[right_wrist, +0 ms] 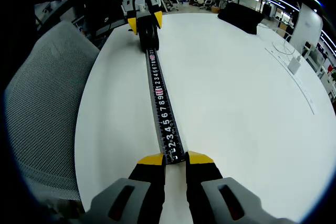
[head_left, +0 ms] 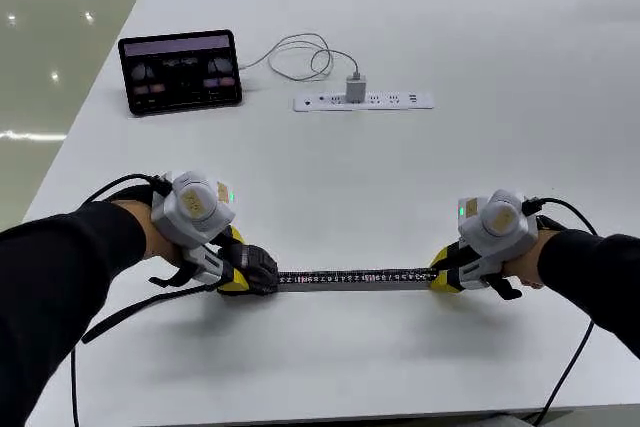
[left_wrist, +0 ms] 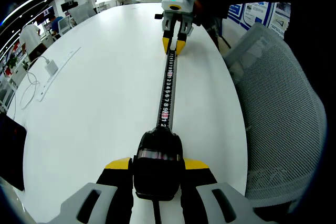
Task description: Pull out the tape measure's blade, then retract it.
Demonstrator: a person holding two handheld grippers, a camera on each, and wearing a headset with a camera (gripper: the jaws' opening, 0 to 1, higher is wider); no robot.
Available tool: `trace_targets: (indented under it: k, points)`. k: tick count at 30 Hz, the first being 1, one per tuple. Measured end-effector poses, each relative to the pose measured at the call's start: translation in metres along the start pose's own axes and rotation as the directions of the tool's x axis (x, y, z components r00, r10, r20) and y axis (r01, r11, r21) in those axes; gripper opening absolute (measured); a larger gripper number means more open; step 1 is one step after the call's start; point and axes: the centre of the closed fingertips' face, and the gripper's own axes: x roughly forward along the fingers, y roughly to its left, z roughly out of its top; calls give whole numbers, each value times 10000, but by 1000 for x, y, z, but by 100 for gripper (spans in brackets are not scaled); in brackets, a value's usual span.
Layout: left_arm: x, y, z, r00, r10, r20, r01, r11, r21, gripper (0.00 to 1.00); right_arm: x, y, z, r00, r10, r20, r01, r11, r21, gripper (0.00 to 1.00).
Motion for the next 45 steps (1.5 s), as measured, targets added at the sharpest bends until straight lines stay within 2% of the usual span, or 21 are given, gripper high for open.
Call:
trace_targets:
  k: [33, 35, 41, 45]
  points:
    - [-1, -3, 3, 9999, 58, 109, -57, 10000, -62, 30, -1, 1, 0, 10000, 83, 27, -83, 9999, 80, 10]
    - [-1, -4, 3, 9999, 87, 57, -88, 9998, 202, 31, -1, 0, 0, 9999, 104, 1, -104, 9999, 24, 10]
    - [-1, -2, 4, 9995, 184, 267, -187, 9998, 97, 31, 0, 0, 0, 9999, 132, -102, -134, 9997, -204, 11]
    - [0, -1, 5, 9999, 122, 110, -123, 9999, 83, 31, 1, 0, 0, 9997, 182, -172, -186, 9996, -228, 11]
